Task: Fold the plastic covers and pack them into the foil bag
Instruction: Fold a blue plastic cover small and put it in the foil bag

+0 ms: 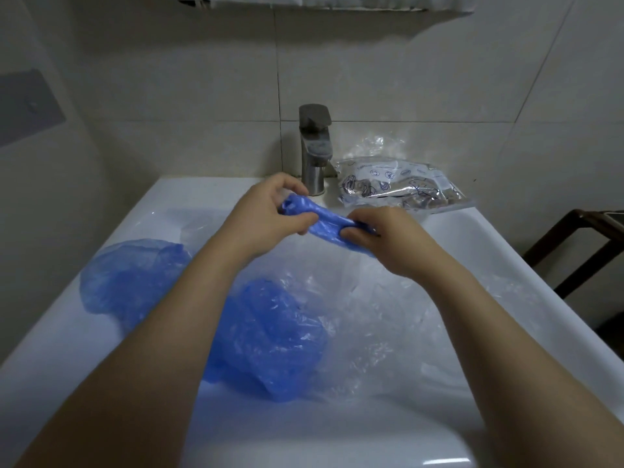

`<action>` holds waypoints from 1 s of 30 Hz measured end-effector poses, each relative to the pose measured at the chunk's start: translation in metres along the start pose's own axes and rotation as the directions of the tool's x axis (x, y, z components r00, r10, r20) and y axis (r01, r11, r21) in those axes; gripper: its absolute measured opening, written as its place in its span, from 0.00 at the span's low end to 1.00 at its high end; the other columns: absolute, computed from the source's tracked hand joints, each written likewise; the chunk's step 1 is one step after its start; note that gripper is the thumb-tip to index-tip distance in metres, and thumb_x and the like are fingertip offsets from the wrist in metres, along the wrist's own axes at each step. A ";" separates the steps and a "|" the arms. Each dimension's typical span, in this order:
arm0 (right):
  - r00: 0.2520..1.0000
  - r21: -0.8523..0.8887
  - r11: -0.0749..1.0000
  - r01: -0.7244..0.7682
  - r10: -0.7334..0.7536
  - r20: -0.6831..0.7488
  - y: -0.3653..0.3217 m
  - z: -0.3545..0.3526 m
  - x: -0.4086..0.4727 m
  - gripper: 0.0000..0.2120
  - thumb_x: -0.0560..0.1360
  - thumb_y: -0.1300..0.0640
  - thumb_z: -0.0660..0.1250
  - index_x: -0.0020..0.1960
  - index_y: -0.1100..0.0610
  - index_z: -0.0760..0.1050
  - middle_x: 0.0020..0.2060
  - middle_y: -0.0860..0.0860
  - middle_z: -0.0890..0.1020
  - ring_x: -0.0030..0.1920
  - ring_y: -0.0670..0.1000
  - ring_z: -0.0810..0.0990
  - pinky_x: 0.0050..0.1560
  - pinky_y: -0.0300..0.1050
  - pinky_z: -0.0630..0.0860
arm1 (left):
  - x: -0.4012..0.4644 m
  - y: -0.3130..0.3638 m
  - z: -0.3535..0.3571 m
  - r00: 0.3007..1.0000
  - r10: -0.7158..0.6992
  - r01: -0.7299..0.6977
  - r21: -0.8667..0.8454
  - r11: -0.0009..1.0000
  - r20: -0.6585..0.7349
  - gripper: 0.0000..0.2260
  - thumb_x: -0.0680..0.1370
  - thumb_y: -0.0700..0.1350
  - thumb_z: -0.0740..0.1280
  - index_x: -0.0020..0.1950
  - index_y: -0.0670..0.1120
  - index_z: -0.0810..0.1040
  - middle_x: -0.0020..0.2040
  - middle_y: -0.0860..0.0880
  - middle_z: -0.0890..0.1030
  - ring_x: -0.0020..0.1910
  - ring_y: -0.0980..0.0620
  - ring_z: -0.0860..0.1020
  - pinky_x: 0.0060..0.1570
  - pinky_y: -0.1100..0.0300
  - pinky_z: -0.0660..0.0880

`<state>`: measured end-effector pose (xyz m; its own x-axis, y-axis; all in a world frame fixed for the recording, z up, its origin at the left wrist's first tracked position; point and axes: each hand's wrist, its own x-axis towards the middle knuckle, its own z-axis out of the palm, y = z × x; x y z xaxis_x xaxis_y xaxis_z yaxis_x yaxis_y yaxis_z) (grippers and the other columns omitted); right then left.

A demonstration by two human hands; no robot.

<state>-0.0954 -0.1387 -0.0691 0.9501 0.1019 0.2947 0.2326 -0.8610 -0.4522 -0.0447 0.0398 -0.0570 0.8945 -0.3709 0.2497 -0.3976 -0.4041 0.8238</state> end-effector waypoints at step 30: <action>0.970 0.742 0.638 -0.206 0.034 0.241 0.002 -0.001 -0.005 0.08 0.75 0.65 0.62 0.53 0.62 0.76 0.42 0.54 0.84 0.44 0.50 0.83 0.52 0.43 0.77 | 0.003 0.001 0.025 0.915 -0.374 0.345 -0.776 0.528 0.152 0.06 0.80 0.42 0.61 0.55 0.45 0.74 0.49 0.45 0.81 0.41 0.50 0.83 0.40 0.58 0.81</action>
<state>-0.0999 -0.1413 -0.0710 0.9795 0.1899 0.0676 0.1063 -0.2012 -0.9738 -0.0479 0.0173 -0.0681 0.9359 -0.3155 -0.1569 0.2572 0.3074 0.9162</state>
